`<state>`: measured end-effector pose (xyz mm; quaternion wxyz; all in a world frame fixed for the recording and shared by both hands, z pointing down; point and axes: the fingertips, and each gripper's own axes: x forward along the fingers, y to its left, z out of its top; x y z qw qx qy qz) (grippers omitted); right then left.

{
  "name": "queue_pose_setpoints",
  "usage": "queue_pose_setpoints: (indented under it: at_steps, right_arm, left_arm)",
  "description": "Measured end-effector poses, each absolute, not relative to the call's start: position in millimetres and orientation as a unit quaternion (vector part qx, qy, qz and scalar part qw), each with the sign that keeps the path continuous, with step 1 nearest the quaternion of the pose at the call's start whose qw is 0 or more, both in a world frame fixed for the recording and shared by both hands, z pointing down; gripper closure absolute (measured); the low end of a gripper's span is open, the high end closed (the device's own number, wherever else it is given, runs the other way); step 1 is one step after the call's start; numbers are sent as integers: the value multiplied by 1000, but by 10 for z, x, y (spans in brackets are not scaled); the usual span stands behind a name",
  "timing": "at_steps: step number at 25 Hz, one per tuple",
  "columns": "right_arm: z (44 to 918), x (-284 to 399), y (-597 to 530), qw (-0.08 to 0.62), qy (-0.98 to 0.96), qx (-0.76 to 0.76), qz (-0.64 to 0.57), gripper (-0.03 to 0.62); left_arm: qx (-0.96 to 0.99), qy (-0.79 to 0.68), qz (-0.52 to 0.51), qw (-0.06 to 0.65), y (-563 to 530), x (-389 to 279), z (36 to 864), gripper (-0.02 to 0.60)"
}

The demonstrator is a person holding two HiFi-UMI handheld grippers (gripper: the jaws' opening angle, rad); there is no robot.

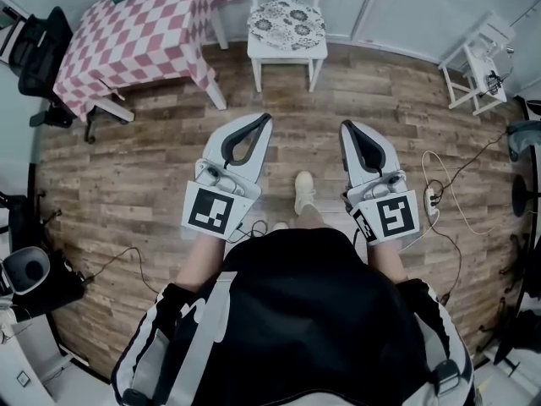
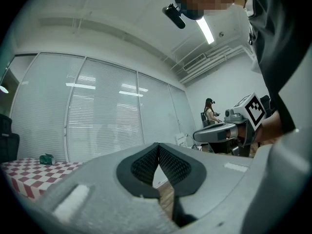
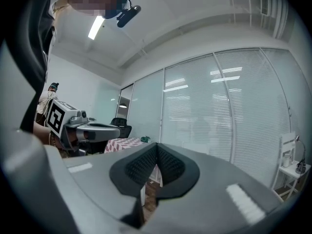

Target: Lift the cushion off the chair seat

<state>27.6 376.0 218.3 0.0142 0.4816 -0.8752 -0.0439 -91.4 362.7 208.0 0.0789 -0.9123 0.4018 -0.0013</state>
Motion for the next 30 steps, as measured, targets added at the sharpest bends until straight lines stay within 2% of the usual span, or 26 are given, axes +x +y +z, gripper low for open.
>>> queue_pose_setpoints:
  at_steps: [30]
  right_arm:
    - [2130, 639, 2021, 3, -890, 453, -39, 596]
  left_arm:
    - [-898, 433, 0, 84, 1925, -609, 1969, 580]
